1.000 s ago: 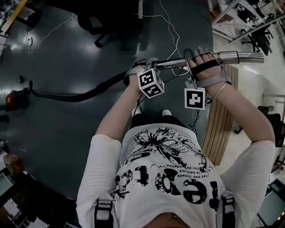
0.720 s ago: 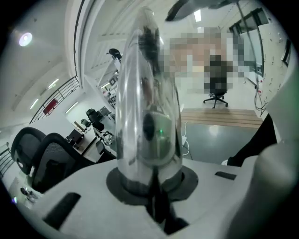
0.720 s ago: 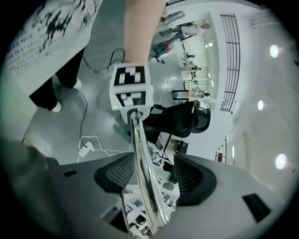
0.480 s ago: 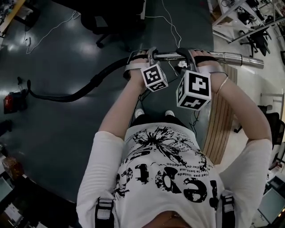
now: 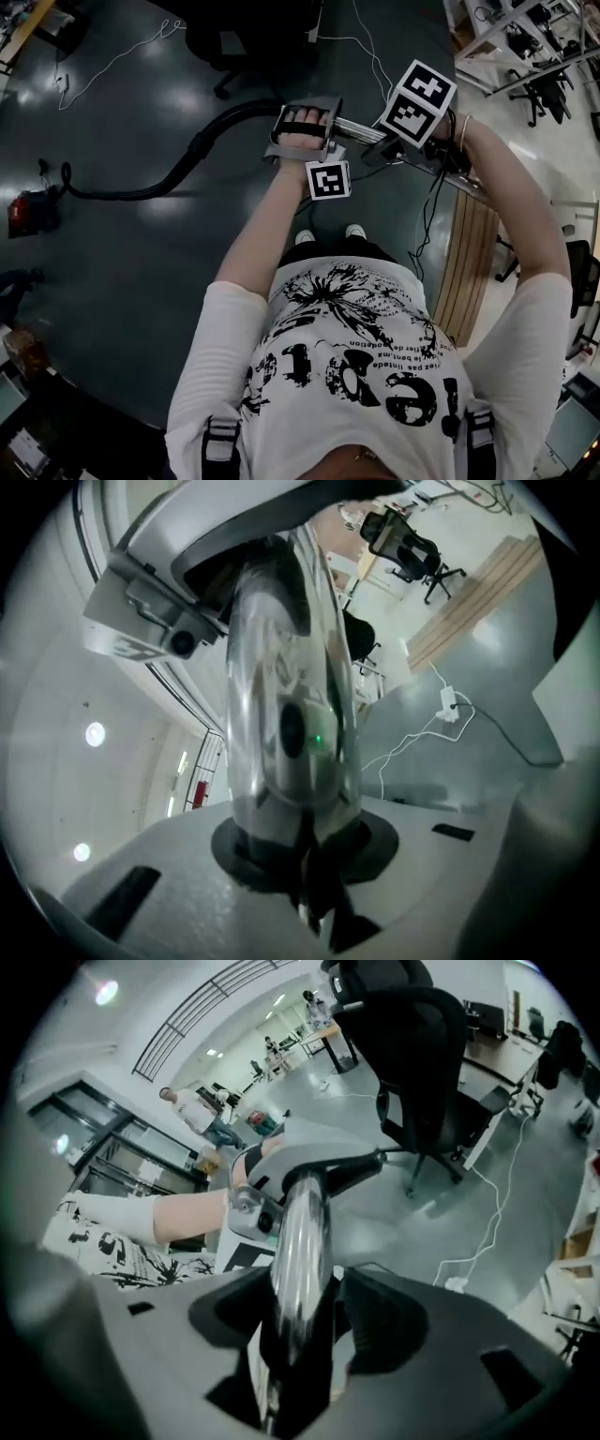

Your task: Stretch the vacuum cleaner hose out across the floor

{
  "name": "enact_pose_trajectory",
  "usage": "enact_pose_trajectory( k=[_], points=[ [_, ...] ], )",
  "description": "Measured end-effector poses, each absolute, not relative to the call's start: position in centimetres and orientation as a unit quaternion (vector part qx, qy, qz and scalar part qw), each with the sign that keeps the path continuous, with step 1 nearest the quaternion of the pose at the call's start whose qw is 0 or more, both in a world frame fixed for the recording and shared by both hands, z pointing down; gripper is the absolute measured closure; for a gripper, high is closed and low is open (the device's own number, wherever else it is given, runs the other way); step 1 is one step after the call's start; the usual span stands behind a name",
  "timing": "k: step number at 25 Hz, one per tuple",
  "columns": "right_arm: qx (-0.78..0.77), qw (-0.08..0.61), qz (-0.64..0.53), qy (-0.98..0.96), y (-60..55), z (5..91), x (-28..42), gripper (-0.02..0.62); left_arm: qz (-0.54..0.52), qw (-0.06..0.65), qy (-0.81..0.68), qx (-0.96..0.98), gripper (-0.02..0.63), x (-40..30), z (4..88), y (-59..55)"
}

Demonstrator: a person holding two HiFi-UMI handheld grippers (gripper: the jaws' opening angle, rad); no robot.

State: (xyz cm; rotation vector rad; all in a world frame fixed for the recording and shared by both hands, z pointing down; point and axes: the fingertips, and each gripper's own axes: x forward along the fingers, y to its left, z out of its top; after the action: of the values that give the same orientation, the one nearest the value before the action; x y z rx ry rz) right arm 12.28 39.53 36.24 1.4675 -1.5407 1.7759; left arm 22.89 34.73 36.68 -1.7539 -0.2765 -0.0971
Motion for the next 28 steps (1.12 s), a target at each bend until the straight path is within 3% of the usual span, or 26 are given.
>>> enact_pose_trajectory(
  k=[5, 6, 7, 12, 13, 14, 16, 17, 23, 28],
  points=[
    [0.47, 0.227, 0.643, -0.56, 39.2, 38.4, 9.3, 0.371, 0.006, 0.685, -0.088, -0.723, 0.546, 22.5, 34.0, 34.4],
    [0.473, 0.239, 0.637, -0.56, 39.2, 38.6, 9.2, 0.489, 0.013, 0.69, -0.088, -0.718, 0.546, 22.4, 33.9, 34.4],
    [0.478, 0.246, 0.632, -0.559, 39.1, 38.7, 9.2, 0.509, 0.019, 0.692, -0.089, -0.716, 0.545, 22.3, 33.9, 34.3],
    [0.499, 0.341, 0.591, -0.535, 39.4, 39.0, 11.8, 0.512, 0.01, 0.693, -0.099, -0.714, 0.54, 23.1, 34.5, 33.3],
    [0.5, 0.356, 0.584, -0.531, 39.5, 39.2, 12.5, 0.512, -0.016, 0.689, -0.11, -0.716, 0.522, 23.6, 35.2, 32.8],
    [0.502, 0.367, 0.58, -0.527, 39.6, 39.3, 13.1, 0.512, -0.046, 0.682, -0.128, -0.719, 0.441, 23.8, 36.2, 32.5],
    [0.507, 0.393, 0.565, -0.519, 39.9, 39.3, 14.3, 0.512, -0.098, 0.656, -0.178, -0.727, 0.201, 23.6, 38.2, 32.6],
    [0.51, 0.414, 0.552, -0.513, 40.1, 39.4, 14.9, 0.512, -0.119, 0.643, -0.2, -0.73, 0.179, 23.3, 38.9, 32.7],
    [0.525, 0.579, 0.378, -0.497, 38.8, 38.7, 18.6, 0.512, -0.224, 0.585, -0.301, -0.719, 0.172, 19.6, 39.5, 31.1],
    [0.519, 0.715, 0.183, -0.431, 38.6, 37.4, 20.0, 0.512, -0.318, 0.397, -0.376, -0.775, 0.172, 17.3, 39.5, 30.0]
  ],
)
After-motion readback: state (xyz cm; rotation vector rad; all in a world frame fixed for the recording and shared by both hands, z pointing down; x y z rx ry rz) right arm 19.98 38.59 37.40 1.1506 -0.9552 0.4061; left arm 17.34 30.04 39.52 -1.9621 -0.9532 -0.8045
